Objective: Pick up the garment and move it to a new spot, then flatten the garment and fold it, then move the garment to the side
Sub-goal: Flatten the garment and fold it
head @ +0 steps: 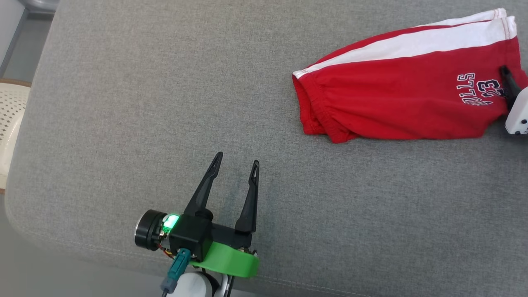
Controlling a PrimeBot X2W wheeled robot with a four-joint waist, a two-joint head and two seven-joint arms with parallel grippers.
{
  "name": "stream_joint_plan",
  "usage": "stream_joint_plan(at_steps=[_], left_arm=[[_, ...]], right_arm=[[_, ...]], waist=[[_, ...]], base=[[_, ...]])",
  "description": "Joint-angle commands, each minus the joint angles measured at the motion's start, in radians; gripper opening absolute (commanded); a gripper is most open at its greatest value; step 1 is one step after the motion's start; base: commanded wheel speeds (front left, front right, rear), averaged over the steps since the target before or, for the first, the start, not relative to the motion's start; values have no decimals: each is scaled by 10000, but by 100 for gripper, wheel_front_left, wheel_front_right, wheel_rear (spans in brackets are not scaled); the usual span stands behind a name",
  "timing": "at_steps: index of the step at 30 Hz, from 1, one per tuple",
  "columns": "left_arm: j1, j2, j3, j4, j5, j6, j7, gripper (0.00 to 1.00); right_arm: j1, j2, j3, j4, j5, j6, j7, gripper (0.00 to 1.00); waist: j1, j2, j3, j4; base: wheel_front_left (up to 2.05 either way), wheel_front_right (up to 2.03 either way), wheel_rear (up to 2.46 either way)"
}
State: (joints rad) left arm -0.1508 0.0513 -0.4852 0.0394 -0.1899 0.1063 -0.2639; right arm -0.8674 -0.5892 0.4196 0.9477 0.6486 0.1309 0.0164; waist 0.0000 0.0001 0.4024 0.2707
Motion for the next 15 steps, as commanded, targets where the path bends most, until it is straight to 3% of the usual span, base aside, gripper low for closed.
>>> stream_joint_plan(at_steps=[1,5,6,8,15], left_arm=[[-173,-7,-25,21,-37,54,0,100],[-257,-6,-66,52,-66,88,0,100],[-259,-6,-57,64,-60,97,0,100],[-239,-6,-10,101,-3,103,0,100],[-24,-2,170,269,202,6,0,100]], right_arm=[[-93,119,116,149,25,-2,117,100],[10,487,449,396,363,4,564,100],[51,585,535,421,488,13,734,73],[131,652,768,342,633,36,912,0],[531,323,1236,-18,1088,-4,238,0]], waist=[[0,-1,226,160],[0,-1,283,154],[0,-1,280,133],[0,-1,245,50],[0,-1,-223,-462]], base=[[0,0,0],[0,0,0],[0,0,0],[0,0,0],[0,0,0]])
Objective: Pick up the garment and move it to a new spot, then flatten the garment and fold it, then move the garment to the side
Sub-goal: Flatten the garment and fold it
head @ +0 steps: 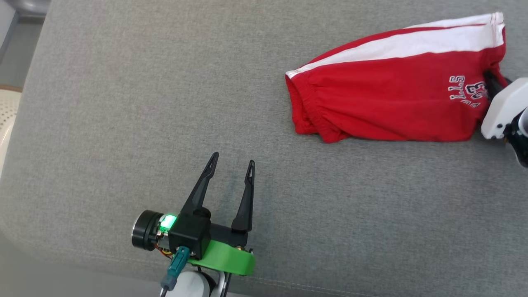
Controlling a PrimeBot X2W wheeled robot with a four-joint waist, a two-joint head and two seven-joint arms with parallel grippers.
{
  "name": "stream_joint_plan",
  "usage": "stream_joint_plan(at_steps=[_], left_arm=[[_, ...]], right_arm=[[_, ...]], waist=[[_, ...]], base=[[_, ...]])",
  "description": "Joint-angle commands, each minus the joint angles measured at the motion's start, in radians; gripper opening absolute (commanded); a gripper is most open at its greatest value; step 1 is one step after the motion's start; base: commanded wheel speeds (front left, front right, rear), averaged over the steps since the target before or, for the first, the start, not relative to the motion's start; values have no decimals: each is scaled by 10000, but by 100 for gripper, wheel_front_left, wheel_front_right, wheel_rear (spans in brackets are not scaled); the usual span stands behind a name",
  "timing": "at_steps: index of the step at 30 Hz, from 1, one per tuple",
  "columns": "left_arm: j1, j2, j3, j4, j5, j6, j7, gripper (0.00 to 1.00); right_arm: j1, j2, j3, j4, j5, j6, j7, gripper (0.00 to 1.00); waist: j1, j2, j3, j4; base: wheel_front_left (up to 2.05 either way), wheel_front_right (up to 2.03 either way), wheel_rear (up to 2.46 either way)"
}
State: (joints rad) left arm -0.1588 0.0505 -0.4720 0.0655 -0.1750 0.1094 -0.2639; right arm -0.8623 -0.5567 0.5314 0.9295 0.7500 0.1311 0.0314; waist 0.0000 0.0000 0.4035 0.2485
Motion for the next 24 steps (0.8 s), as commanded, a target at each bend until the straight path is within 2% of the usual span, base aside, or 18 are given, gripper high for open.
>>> stream_joint_plan(at_steps=[1,13,19,24], left_arm=[[86,5,69,32,90,-44,0,100],[529,10,530,153,407,-230,0,100],[624,11,578,289,435,-344,0,100],[805,11,541,499,328,-351,0,100]], right_arm=[[543,-50,161,136,130,-10,19,0],[766,-1101,603,-117,383,-12,-621,0],[191,-904,987,-293,22,-9,-507,0],[-169,-346,1284,-390,-132,-9,151,0]], waist=[[0,0,-319,-325],[0,0,-1128,-1315],[0,0,-1394,-1369],[0,0,-1850,-1313]], base=[[0,0,0],[0,0,0],[0,0,0],[0,0,0]])
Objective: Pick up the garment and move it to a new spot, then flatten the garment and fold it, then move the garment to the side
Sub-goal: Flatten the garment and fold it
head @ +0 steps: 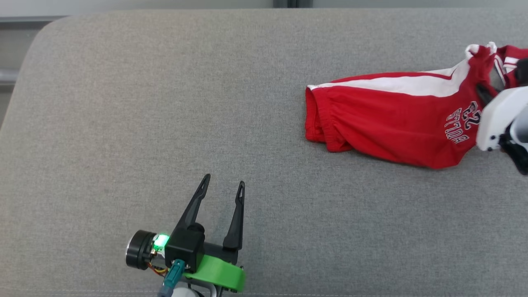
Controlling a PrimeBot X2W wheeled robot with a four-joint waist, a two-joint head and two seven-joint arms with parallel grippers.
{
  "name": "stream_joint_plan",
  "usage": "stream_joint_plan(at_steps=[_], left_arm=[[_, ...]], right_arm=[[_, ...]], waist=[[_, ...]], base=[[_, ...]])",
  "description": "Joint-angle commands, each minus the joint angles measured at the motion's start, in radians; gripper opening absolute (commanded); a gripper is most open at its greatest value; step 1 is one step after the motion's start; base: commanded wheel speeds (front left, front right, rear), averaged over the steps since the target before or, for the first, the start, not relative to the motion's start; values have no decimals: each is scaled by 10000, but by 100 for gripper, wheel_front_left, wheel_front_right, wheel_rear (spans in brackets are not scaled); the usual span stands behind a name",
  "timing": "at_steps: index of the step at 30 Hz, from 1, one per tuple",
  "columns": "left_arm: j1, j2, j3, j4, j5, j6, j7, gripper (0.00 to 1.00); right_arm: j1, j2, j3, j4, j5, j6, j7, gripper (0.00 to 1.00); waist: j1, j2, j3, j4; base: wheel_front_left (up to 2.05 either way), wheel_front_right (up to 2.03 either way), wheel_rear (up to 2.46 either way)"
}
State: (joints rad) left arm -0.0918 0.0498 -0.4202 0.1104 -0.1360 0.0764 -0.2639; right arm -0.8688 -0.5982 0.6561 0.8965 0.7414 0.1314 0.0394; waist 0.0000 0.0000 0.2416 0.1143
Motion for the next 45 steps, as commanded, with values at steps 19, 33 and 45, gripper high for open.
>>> stream_joint_plan(at_steps=[19,33,45], left_arm=[[407,18,-173,131,-416,236,0,100],[139,18,-343,249,-700,359,0,100],[438,20,13,92,-471,325,1,100]], right_arm=[[28,1932,-153,-1116,-384,-13,1213,0],[277,3207,-158,-1270,-724,-8,1304,100],[1549,1484,-1056,-3109,-793,-5,-895,100]], waist=[[0,0,-1013,981],[0,0,-812,1292],[0,0,-1070,273]], base=[[0,0,0],[0,0,0],[0,0,0]])
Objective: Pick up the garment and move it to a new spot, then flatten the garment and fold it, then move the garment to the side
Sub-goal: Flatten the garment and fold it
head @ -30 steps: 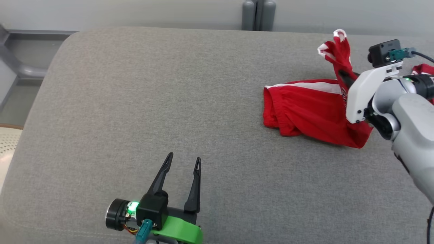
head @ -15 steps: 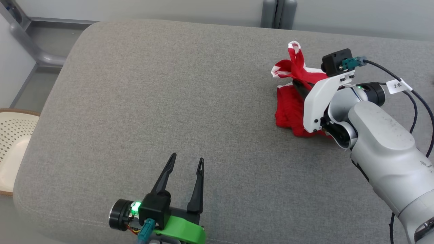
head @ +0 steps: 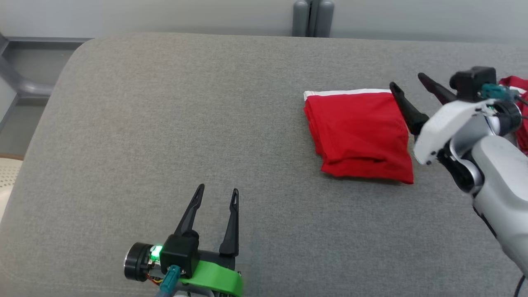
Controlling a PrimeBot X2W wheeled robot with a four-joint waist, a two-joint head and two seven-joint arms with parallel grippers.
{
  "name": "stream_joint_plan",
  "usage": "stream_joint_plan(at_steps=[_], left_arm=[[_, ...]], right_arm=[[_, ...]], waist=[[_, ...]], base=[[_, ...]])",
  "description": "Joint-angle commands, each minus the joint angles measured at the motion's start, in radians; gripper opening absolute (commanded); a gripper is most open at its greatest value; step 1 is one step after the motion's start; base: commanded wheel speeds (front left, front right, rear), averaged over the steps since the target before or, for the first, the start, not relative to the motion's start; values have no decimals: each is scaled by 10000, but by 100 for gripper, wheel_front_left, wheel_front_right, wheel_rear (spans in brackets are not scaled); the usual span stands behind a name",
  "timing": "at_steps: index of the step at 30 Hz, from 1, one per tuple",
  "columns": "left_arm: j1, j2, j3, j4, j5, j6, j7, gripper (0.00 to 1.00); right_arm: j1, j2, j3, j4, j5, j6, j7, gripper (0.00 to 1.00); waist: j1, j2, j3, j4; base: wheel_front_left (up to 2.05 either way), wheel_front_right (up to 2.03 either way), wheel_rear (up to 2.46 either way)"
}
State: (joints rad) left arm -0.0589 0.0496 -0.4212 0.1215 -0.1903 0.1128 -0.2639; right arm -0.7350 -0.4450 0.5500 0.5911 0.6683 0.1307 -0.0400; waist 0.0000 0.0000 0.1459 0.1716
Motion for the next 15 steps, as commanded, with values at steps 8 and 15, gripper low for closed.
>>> stream_joint_plan(at_steps=[8,15], left_arm=[[425,23,547,-359,281,-96,0,100],[1208,23,1371,-711,250,-178,0,100]], right_arm=[[2283,-531,-879,-397,-237,1,-1902,100],[4308,604,-2683,-1403,-1561,1,-2246,100]], waist=[[0,0,-432,-977],[0,0,-993,-1555]], base=[[0,0,0],[0,0,0]])
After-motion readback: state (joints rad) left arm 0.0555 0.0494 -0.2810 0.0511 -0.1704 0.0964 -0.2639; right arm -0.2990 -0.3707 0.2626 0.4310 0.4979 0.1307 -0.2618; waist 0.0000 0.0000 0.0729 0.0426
